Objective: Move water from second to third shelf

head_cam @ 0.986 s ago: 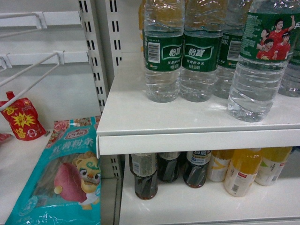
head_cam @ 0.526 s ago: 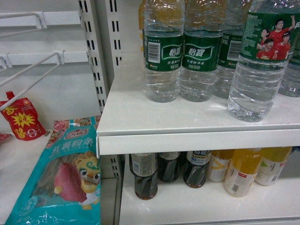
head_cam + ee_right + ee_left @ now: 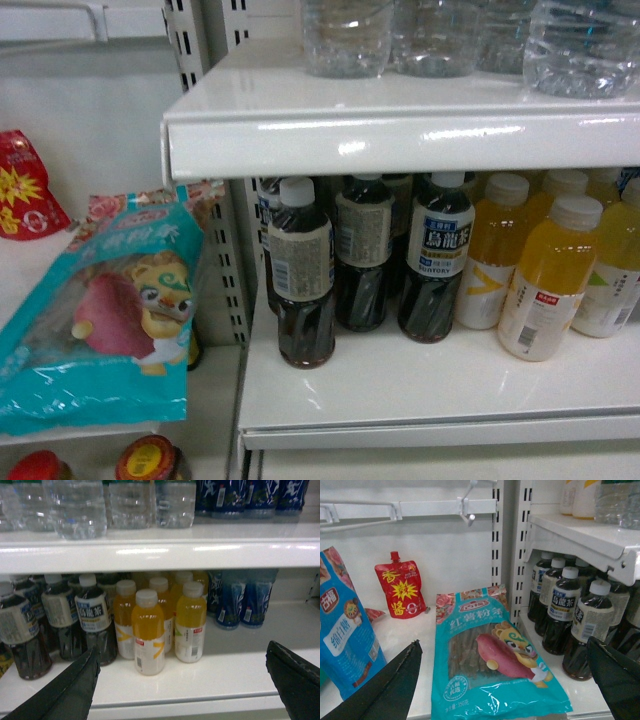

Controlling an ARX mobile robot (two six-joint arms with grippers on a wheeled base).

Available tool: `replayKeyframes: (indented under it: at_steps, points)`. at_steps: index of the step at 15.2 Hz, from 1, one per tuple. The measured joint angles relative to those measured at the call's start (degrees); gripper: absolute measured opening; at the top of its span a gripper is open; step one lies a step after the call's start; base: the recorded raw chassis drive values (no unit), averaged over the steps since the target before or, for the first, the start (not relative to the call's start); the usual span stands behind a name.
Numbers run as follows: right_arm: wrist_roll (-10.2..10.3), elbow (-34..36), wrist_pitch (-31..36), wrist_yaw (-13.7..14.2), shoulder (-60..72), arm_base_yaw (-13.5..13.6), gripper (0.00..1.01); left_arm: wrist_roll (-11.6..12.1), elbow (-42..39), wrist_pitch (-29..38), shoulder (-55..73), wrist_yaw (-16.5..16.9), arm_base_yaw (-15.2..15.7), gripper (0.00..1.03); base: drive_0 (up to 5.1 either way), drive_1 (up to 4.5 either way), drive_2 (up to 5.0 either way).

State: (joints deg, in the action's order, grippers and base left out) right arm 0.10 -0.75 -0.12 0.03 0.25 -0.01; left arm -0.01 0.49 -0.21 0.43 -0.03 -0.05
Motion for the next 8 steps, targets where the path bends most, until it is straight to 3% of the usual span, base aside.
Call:
replayKeyframes:
  at_steps: [8]
  points:
    - [-0.13, 0.0, -0.26, -0.04, 0.0, 0.0, 0.98, 0.02, 0.0, -0.22, 0.0, -0.02, 0.0, 0.98, 0.0, 0.0, 0.0]
